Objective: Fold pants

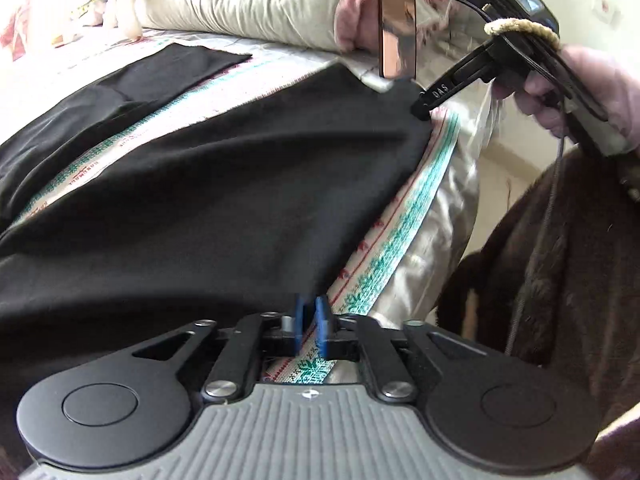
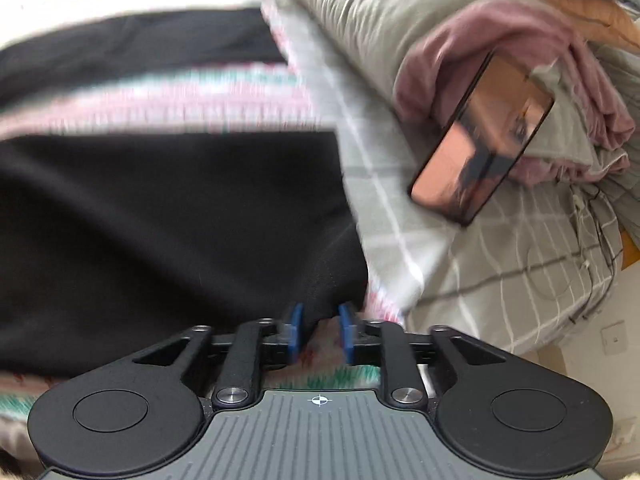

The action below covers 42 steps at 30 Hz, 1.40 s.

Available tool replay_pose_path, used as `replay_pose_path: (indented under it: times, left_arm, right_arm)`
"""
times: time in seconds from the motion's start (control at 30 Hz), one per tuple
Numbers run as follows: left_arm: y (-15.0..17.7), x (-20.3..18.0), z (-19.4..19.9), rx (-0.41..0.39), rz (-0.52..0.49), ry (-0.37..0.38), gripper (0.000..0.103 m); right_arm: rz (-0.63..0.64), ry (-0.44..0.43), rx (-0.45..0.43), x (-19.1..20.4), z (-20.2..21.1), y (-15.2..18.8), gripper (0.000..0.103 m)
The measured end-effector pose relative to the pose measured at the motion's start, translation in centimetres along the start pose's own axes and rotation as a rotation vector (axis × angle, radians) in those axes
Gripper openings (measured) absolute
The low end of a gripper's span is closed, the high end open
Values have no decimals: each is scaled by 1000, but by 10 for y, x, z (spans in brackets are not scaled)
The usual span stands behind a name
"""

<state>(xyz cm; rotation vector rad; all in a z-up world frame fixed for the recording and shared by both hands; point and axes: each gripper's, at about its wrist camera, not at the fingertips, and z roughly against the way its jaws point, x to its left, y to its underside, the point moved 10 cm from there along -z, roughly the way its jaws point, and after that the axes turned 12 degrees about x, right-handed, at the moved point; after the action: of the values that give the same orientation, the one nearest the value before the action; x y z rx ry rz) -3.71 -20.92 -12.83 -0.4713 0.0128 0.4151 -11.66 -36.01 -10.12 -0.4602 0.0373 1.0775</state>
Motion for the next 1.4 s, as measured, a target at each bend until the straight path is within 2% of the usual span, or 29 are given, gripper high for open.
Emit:
replay_pose_path:
  times: [0.07,0.17,0.3,0.37,0.5,0.63,0.67,0.7,0.77,0.87,0.93,1.07,1.13,1.2,1.27,1.33,1.4]
  left_arm:
    - [-1,9,9,-36,36,-3,63]
    - [-8,35,23,-98,99,-62,80]
    - [-13,76,36,-132,177,-163,88]
    - [-16,95,43,-133,191,-215,94]
    - [-23,134,48,-126,207,-312,95]
    - [-37,178,45,-133,249,-376,95]
    - [-41,187,41,-130,252,-388,95]
    - [-43,196,36,-119,255,-395,95]
    - [-46,215,26,-88,262,-408,94]
    - [-43,229,16,-52,264,-390,94]
    - [-39,236,12,-24,261,-389,94]
    - [-37,240,16,-20,241,-418,94]
    - [-36,244,16,-19,248,-424,94]
    - [-33,247,15,-16,270,-425,94]
    - [-31,251,15,-21,288,-424,94]
    - [-32,252,19,-36,296,-423,94]
    - [-33,254,22,-50,306,-422,94]
  right_arm:
    - [-11,-26,-44,-2,9,-15,48]
    - [-29,-67,-109,-3,13,-44,55]
    - [-115,-188,-131,-6,-4,-80,55]
    - [-159,-219,-126,-6,-17,-94,55]
    - [-171,-207,-106,-2,-41,-112,55]
    - [-177,-197,-82,-2,-61,-126,53]
    - [-182,-200,-70,-2,-64,-126,46]
    - [-184,-207,-58,0,-68,-127,30]
    - [-181,-187,-50,0,-73,-125,20]
    - [-192,-195,-92,2,-62,-125,10]
    - [-182,-170,-165,2,-45,-127,8]
    - [-155,-30,-328,-2,-6,-129,7]
    - [-155,2,-362,-4,-1,-131,10]
    - [-155,30,-317,-6,-13,-134,27]
    - [-202,37,-281,-15,-24,-134,31]
    - [-230,17,-299,-22,-18,-138,38]
    - [-249,9,-328,-28,-10,-141,54]
